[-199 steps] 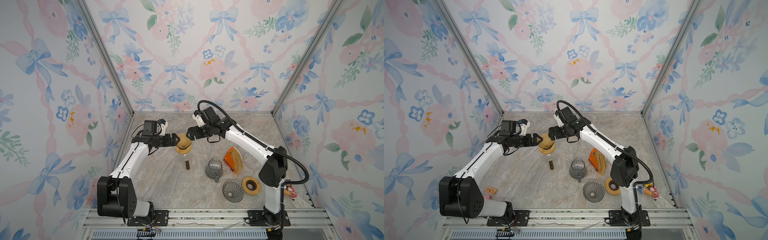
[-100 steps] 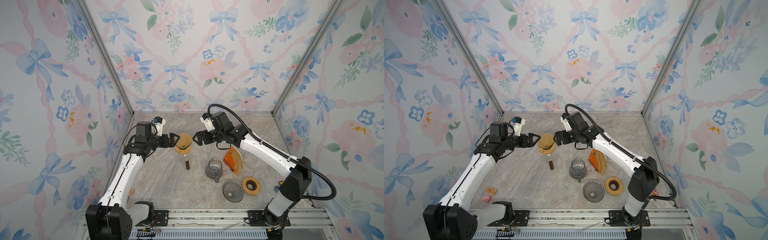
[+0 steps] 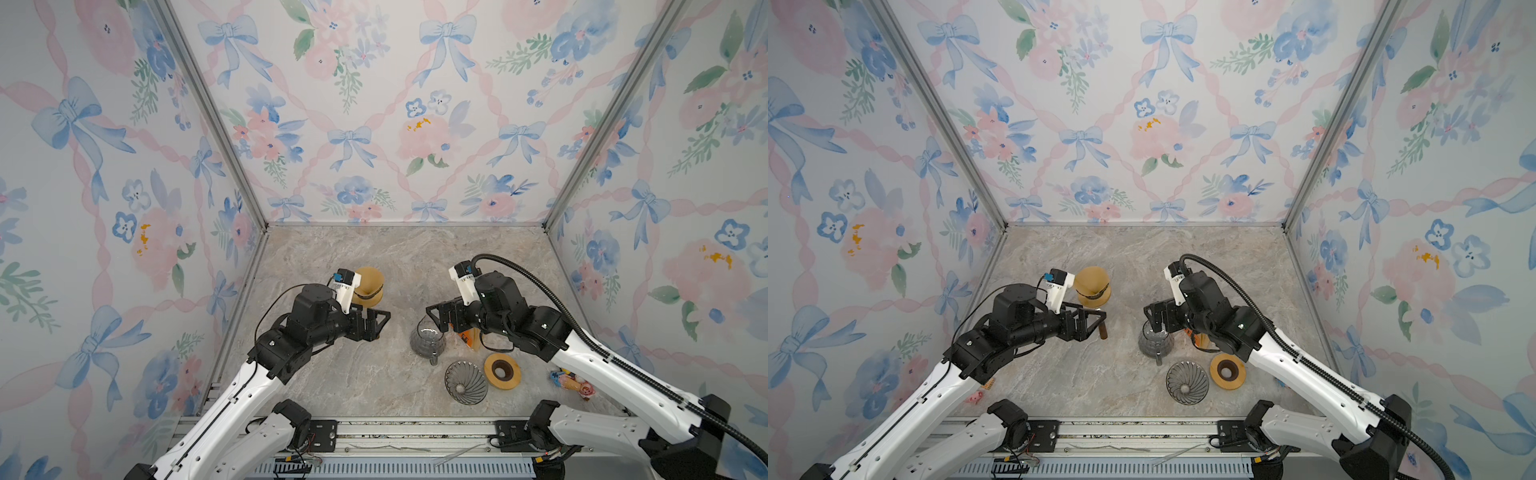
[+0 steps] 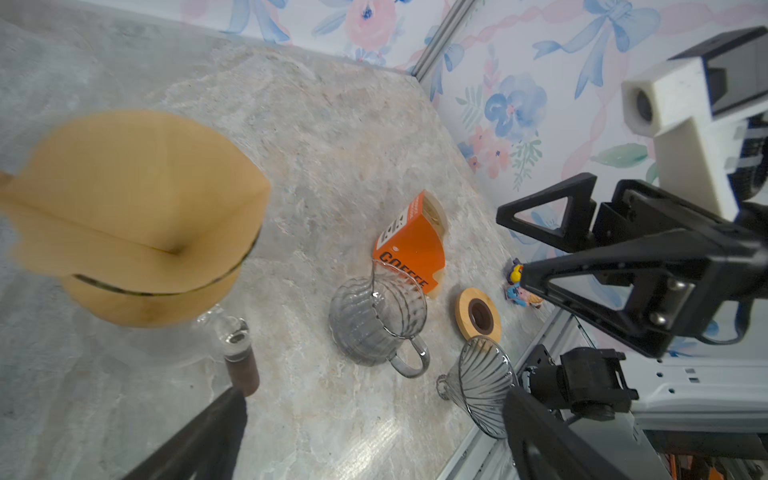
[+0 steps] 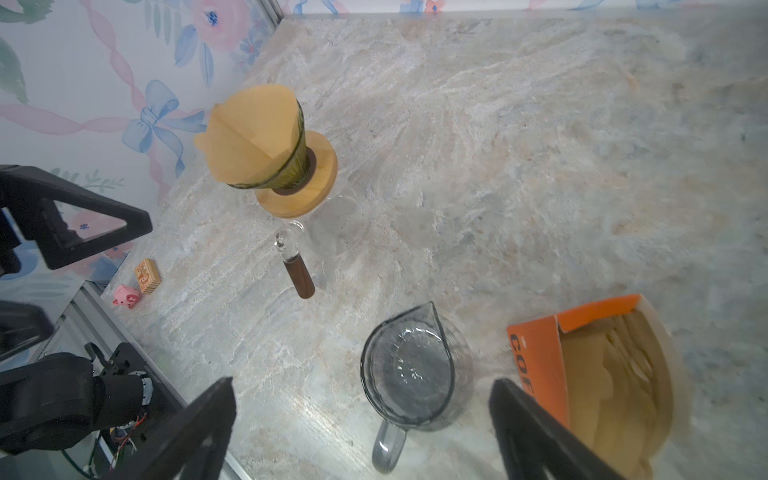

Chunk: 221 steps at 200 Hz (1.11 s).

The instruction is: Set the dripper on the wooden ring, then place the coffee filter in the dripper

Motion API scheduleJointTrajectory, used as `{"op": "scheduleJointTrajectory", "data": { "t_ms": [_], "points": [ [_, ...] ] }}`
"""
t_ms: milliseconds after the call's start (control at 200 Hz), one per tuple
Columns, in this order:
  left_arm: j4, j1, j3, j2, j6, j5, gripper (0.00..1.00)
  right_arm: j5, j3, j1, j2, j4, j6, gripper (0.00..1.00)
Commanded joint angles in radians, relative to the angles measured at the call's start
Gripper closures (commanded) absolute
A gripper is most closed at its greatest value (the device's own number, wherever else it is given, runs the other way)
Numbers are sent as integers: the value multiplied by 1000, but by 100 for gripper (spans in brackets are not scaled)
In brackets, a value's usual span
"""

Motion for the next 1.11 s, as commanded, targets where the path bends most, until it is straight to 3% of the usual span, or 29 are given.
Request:
{"op": "scheduleJointTrajectory", "data": {
  "t_ms": [0,160,355,480,740,1100],
  "points": [
    [55,-136,-50,-23,-138,-155,2,70,-77,18,-79,-73,67,0],
    [195,-299,-127,-13,-198,-221,2,140,-127,20,-158,-198,130,5],
    [273,-437,-119,56,-211,-317,2,134,-188,11,-258,-269,163,26],
    [295,-452,-111,112,-217,-303,2,79,-211,-25,-306,-305,170,29],
    [353,-494,-114,187,-205,-293,2,112,-307,-120,-427,-382,310,31],
    [399,-497,-140,197,-190,-256,2,126,-410,-234,-510,-390,387,38]
  ]
}}
